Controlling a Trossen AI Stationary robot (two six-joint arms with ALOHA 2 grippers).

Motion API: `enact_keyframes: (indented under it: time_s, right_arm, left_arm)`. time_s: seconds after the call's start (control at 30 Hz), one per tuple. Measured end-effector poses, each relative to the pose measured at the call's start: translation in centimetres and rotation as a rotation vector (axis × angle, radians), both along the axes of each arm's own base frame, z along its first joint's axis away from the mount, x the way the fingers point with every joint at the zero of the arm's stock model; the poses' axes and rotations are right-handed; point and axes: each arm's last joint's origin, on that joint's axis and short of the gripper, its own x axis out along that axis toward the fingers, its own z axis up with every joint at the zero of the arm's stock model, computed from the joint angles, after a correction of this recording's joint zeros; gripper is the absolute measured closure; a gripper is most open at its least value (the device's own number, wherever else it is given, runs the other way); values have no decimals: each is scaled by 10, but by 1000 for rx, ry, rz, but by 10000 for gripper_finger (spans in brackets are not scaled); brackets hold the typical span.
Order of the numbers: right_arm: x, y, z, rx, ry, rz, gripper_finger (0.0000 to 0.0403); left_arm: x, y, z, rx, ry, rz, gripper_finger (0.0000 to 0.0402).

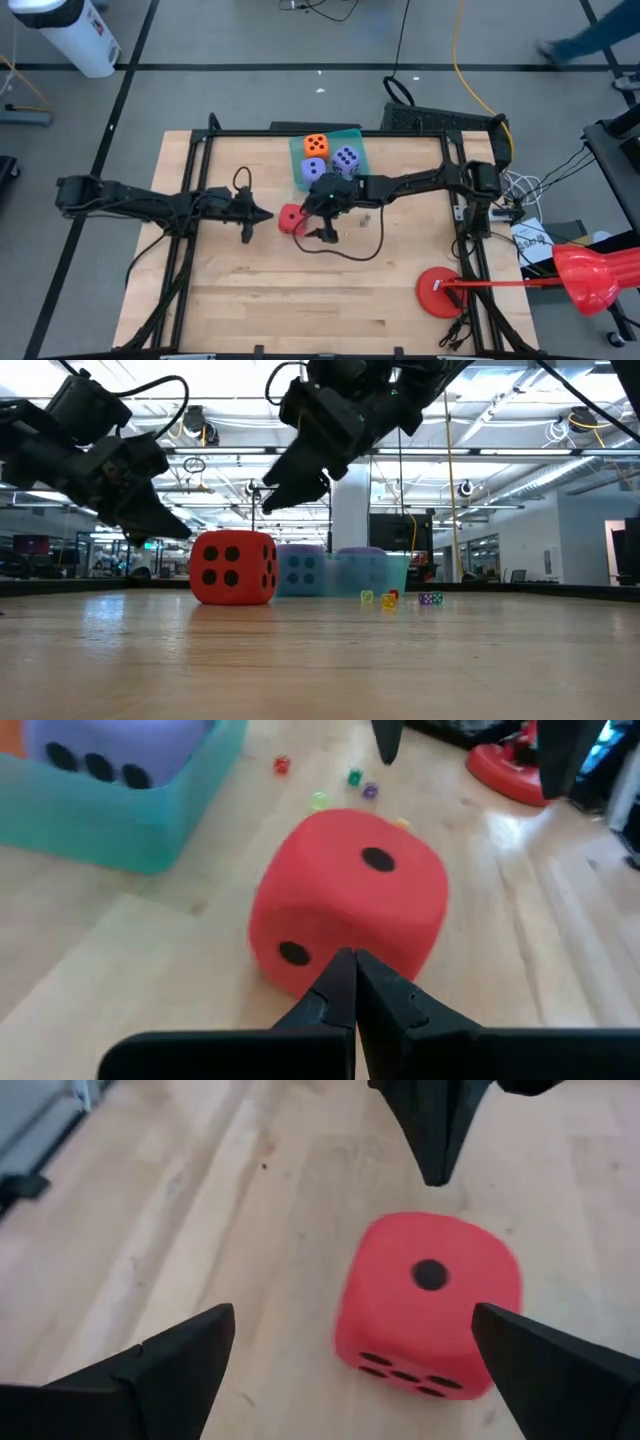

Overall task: Pick & Place Dice
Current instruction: Put the big red dice into the green bin

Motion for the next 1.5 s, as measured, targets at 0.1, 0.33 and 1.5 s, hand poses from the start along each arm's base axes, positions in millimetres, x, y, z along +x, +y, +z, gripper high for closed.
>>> enact_keyframes:
  time_s: [0.1, 0.33, 1.5]
  right_arm:
    - [4, 7, -1, 10, -16, -34, 3]
    - [1, 12, -5, -65, 44, -115, 3]
    - [-8, -12, -14, -264, 119, 15, 3]
  left_arm:
    - [6, -1, 0, -17, 24, -39, 398]
    - [29, -1, 3, 8, 74, -69, 399]
    - [78, 5, 10, 34, 97, -46, 396]
